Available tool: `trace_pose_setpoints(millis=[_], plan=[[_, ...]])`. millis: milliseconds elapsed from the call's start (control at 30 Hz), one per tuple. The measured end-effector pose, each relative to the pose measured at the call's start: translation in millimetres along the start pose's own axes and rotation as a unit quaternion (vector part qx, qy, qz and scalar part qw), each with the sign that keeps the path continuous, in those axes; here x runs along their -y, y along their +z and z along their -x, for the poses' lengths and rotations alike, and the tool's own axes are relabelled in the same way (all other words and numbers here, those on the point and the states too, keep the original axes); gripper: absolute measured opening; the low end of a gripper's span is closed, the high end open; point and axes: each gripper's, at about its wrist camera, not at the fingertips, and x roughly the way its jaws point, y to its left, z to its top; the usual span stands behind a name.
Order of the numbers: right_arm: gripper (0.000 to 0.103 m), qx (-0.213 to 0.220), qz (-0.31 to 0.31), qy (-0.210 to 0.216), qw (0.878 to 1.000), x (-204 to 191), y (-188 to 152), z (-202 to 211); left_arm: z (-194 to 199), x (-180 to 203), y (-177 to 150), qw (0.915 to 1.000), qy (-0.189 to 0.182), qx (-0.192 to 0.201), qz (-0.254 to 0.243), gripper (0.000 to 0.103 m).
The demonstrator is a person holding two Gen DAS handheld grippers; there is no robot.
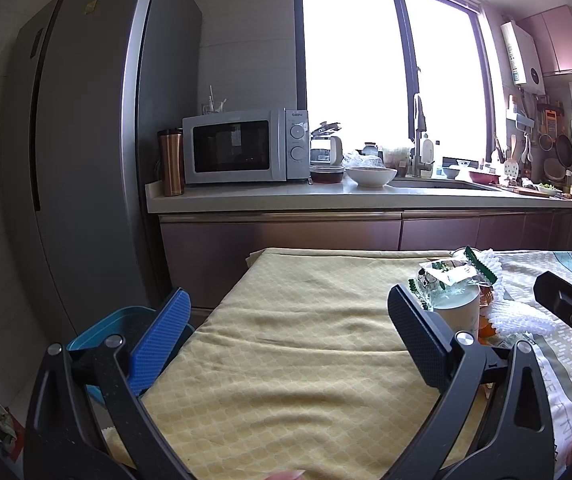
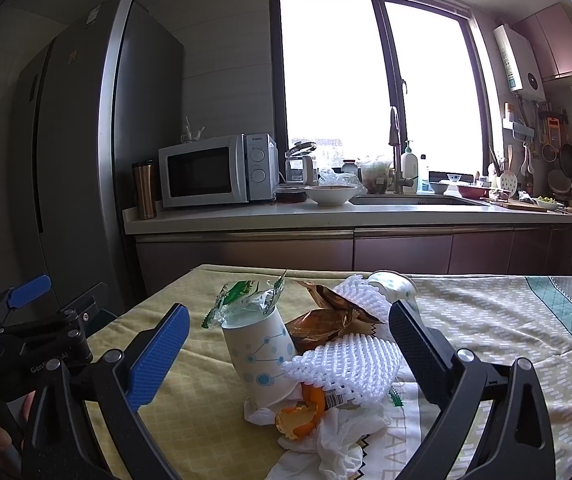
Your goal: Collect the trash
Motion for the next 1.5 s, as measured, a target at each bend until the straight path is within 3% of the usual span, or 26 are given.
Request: trace_pose_setpoints(millis=[667, 933, 1067, 1300, 1500], plan=[[0.096, -0.009, -0.004, 0.005, 1.000, 2, -1, -4, -4, 4, -1, 0.9999, -0.009, -0.010, -0.002, 0.097], [0.096, -0.022, -0.014, 0.005, 1.000, 11, -5, -9, -15, 14, -6, 0.9977, -0.051, -0.041, -0.018, 0.097], [0.096, -0.046, -0.030, -0.008, 0.998, 24, -10, -17, -24, 23, -9, 0.9923, -0.101, -0.067, -0.025, 0.097], [0.094, -0.096, -0.067, -0.010, 0.993, 51, -23, -32, -47, 49, -14, 0.9748, -0.191, -0.110, -0.036, 0.097], [0.084, -0.126, -0.082, 0.002, 0.989, 62, -32, -42, -74, 74, -22, 0.9548, -0.248, -0.158, -0.044, 0.085]])
